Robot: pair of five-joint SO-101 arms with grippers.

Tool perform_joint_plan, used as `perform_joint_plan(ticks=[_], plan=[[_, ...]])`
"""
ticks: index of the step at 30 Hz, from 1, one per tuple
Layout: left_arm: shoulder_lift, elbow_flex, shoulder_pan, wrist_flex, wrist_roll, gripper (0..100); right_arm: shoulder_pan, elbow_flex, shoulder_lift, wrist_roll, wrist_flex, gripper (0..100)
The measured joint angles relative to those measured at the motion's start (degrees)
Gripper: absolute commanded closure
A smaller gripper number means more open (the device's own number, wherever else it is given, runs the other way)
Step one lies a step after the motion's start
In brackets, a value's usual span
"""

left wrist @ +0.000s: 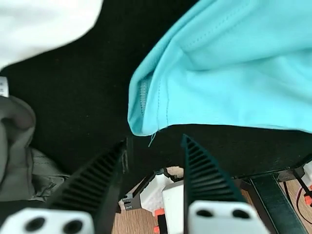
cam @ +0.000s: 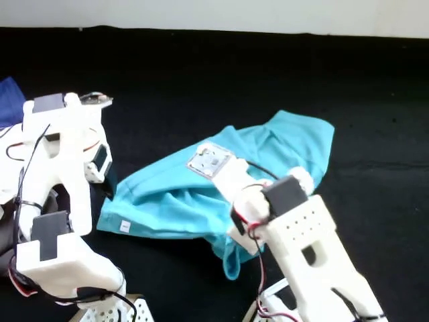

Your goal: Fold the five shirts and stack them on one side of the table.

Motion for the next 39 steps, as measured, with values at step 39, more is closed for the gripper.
perform_joint_plan(ticks=[39], plan=[[-11.0, 33.6, 0.4, -23.4, -17.0, 83, 27.4, 12.8, 36.6, -0.3, -35.8, 87.2]])
